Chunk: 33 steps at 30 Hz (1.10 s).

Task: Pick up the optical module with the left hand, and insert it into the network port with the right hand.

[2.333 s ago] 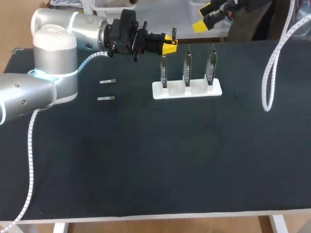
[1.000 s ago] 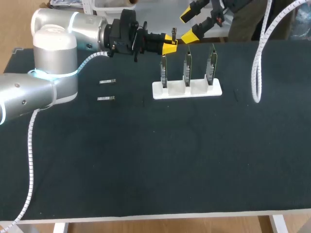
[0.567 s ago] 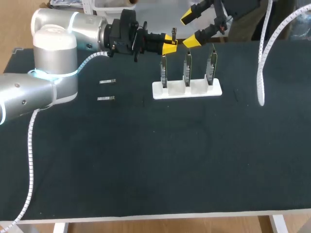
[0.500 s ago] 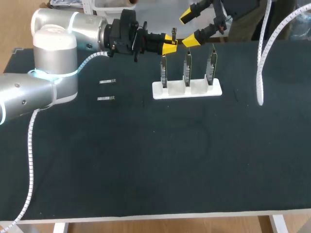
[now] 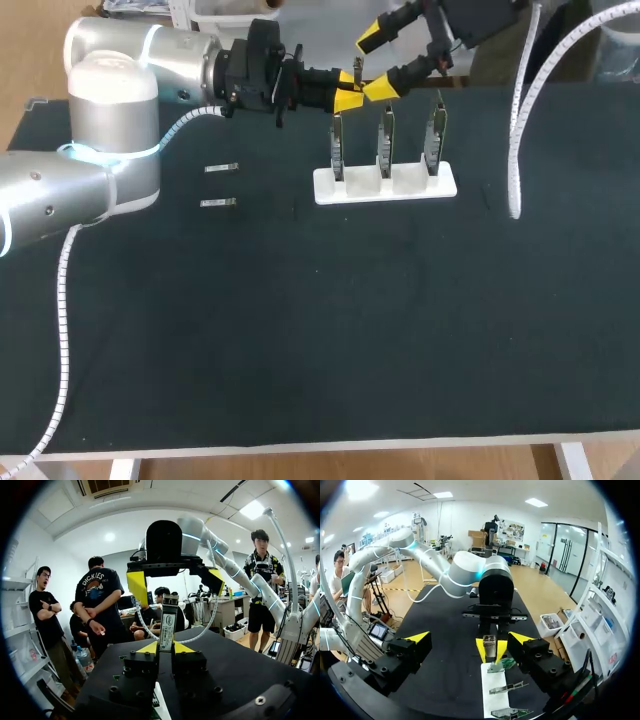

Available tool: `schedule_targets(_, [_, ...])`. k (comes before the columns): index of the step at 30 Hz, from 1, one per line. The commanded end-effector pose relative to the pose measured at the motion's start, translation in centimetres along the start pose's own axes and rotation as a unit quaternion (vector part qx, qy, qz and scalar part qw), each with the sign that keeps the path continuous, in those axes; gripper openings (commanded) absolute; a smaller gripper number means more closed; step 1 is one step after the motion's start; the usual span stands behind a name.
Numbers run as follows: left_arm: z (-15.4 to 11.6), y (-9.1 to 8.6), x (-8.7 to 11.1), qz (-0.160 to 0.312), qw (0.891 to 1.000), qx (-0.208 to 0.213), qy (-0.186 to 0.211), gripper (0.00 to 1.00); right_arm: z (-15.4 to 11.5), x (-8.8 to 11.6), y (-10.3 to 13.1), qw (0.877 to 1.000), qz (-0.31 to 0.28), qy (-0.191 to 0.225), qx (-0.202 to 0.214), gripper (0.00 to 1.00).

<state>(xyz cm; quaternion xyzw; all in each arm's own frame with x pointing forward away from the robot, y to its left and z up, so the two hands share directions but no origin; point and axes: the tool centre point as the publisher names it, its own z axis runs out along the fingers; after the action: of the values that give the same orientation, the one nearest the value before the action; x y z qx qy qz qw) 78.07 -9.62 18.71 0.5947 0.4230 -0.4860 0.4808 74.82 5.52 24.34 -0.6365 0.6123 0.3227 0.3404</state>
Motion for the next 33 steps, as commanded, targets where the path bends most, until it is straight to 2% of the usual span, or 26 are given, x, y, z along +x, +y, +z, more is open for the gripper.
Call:
schedule_targets(1, [0.0,0.3,0.0,0.0,1.0,0.003,0.0,0.0,0.4,0.2,-0.9,1.0,-0.001,-0.004,-0.003,1.0])
schedule_targets(16, [0.0,0.3,0.0,0.0,1.0,0.003,0.0,0.0,1.5,0.3,-2.6,1.0,-0.012,-0.017,-0.009,1.0])
schedule_targets(33, [0.0,0.3,0.0,0.0,1.0,0.003,0.0,0.0,2.4,0.5,-3.2,0.999,-0.008,-0.023,-0.022,1.0])
